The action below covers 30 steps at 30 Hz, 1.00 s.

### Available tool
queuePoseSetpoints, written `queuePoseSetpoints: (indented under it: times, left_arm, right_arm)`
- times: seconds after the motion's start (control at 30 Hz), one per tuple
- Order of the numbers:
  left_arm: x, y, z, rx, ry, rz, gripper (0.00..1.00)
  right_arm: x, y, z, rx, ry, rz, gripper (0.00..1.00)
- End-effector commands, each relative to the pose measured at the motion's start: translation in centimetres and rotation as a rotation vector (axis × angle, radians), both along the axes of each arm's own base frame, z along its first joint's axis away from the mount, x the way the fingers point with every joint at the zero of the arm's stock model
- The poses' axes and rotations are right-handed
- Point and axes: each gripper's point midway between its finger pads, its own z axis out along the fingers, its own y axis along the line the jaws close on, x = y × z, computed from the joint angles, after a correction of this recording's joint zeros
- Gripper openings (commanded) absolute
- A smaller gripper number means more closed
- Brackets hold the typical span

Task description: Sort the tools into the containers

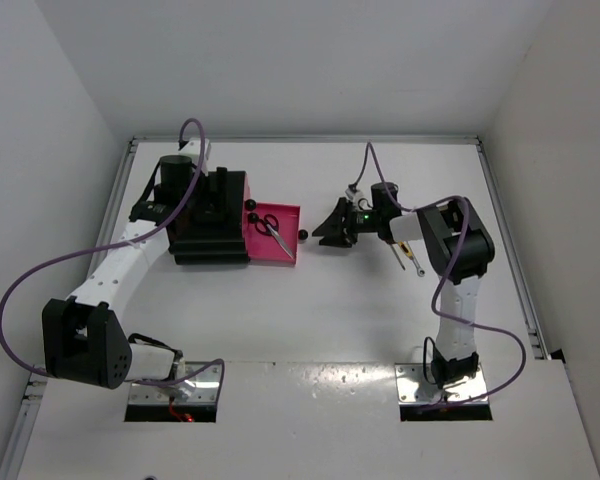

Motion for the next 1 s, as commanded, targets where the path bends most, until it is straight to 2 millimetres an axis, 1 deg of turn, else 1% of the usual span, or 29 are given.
queuePoseSetpoints:
  times: [0.0, 0.03, 0.1, 0.13, 0.17, 0.23, 0.27, 0.3, 0.4, 0.43, 0.47, 0.53, 0.57, 0.6, 0.63, 0.67, 0.7, 0.73, 0.77, 0.8, 0.83, 0.87, 0.9, 0.93, 0.97]
  left_arm:
    - [-1.0, 0.9, -0.7, 0.024, 0.043, 0.012, 1.00]
    - [-1.0, 0.9, -0.7, 0.024, 0.043, 0.012, 1.00]
    - [-1.0, 0.9, -0.7, 0.024, 0.043, 0.012, 1.00]
    - [-0.9, 0.9, -0.6, 0.023, 0.034, 0.012, 1.00]
    - [-1.0, 0.9, -1.0, 0.024, 0.043, 0.012, 1.00]
    - [-1.0, 0.9, -1.0, 0.024, 0.043, 0.012, 1.00]
    - [-1.0, 0.9, -1.0, 0.024, 0.043, 0.012, 1.00]
    - [-1.1, 0.9, -1.7, 0.027, 0.061, 0.012, 1.00]
    - [-1.0, 0.9, -1.6, 0.026, 0.053, 0.012, 1.00]
    - [-1.0, 0.9, -1.6, 0.026, 0.053, 0.012, 1.00]
    - [-1.0, 0.9, -1.6, 0.026, 0.053, 0.012, 1.00]
    - [-1.0, 0.9, -1.6, 0.026, 0.053, 0.012, 1.00]
    - [-1.1, 0.9, -1.9, 0.027, 0.062, 0.012, 1.00]
    - [-1.1, 0.9, -2.0, 0.027, 0.062, 0.012, 1.00]
    - [-1.1, 0.9, -2.0, 0.027, 0.062, 0.012, 1.00]
    - [-1.1, 0.9, -2.0, 0.027, 0.062, 0.012, 1.00]
    - [-1.1, 0.9, -2.0, 0.027, 0.062, 0.012, 1.00]
    - [-1.1, 0.9, -2.0, 0.027, 0.062, 0.012, 1.00]
    - [-1.1, 0.9, -2.0, 0.027, 0.062, 0.012, 1.00]
    - [-1.1, 0.9, -2.0, 0.027, 0.062, 0.012, 1.00]
    - [-1.1, 0.9, -2.0, 0.027, 0.062, 0.012, 1.00]
    - [-0.9, 0.9, -2.1, 0.027, 0.062, 0.012, 1.00]
    - [-0.9, 0.9, -2.1, 0.027, 0.062, 0.012, 1.00]
    - [-0.9, 0.9, -2.1, 0.035, 0.061, 0.007, 1.00]
    - [-0.9, 0.9, -2.1, 0.035, 0.061, 0.007, 1.00]
  right_arm:
    - [1.2, 0.9, 0.5, 0.028, -0.036, 0.005, 0.54]
    - [1.4, 1.3, 0.6, 0.024, -0.046, 0.005, 0.54]
    - [1.3, 1.6, -0.5, 0.010, -0.023, 0.005, 0.54]
    - [1.5, 1.6, -0.6, 0.003, -0.025, -0.005, 0.54]
    - [1.4, 1.6, -0.9, 0.002, -0.008, -0.008, 0.54]
    - [1.8, 2.1, -0.5, 0.003, -0.027, -0.005, 0.54]
    - [1.8, 2.0, -1.1, -0.007, -0.017, -0.014, 0.54]
    - [2.1, 2.1, -1.2, -0.007, -0.019, -0.014, 0.54]
    - [2.5, 2.2, -1.3, -0.006, -0.019, -0.025, 0.54]
    - [2.3, 2.6, -1.6, -0.003, -0.014, -0.019, 0.54]
    - [2.4, 2.5, -1.7, -0.008, -0.015, -0.027, 0.54]
    - [2.8, 3.1, -1.4, 0.001, -0.027, -0.021, 0.54]
    - [2.8, 3.1, -1.8, 0.000, -0.026, -0.021, 0.54]
    - [3.2, 3.2, -1.6, -0.002, -0.038, -0.030, 0.54]
    - [3.2, 3.6, -1.8, -0.002, -0.037, -0.021, 0.54]
    - [3.1, 3.6, -2.3, -0.003, -0.017, -0.024, 0.54]
    - [3.5, 3.7, -1.8, 0.003, -0.037, -0.024, 0.54]
    - [3.4, 3.7, -2.2, 0.003, -0.020, -0.027, 0.54]
    - [3.9, 3.8, -1.9, 0.004, -0.040, -0.035, 0.53]
    - [3.6, 4.2, -2.3, 0.004, -0.023, -0.029, 0.51]
    - [3.9, 4.3, -1.9, 0.011, -0.043, -0.029, 0.50]
    - [3.7, 4.3, -2.2, 0.015, -0.025, -0.023, 0.45]
    - [3.8, 4.8, -1.7, 0.023, -0.044, -0.014, 0.43]
    - [3.9, 4.9, -1.6, 0.028, -0.057, -0.014, 0.42]
    - [3.8, 4.8, -1.9, 0.027, -0.041, -0.017, 0.37]
